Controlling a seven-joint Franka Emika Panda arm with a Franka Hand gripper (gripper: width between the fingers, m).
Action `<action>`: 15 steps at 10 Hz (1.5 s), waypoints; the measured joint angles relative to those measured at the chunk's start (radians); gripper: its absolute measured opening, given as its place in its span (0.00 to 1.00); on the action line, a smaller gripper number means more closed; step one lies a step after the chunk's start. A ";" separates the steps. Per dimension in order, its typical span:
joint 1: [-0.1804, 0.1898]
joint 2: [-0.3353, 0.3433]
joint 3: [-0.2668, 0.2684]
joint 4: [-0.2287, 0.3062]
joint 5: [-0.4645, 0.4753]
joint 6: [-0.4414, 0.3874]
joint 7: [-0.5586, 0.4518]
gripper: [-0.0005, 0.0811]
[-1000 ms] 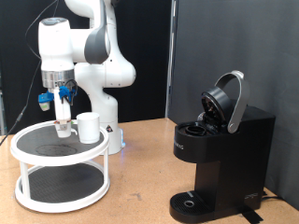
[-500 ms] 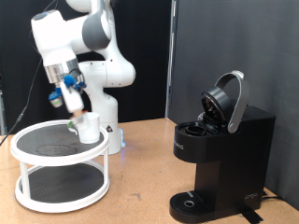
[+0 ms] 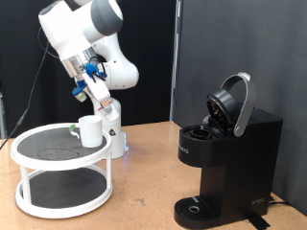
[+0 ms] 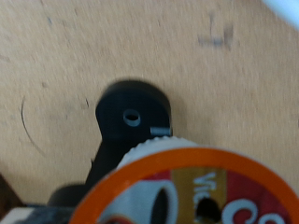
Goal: Make a cup of coffee with the keurig machine
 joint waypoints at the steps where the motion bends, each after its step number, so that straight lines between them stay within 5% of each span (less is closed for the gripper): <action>1: 0.013 0.005 -0.006 0.020 0.080 -0.043 -0.003 0.48; 4: 0.063 0.039 0.005 0.095 0.239 -0.143 0.054 0.48; 6: 0.085 0.065 0.043 0.134 0.260 -0.140 0.124 0.48; 8: 0.088 0.079 0.103 0.140 0.258 -0.019 0.207 0.48; 11: 0.091 0.095 0.094 0.160 0.316 -0.074 0.204 0.48; 15: 0.120 0.185 0.143 0.271 0.350 -0.122 0.285 0.48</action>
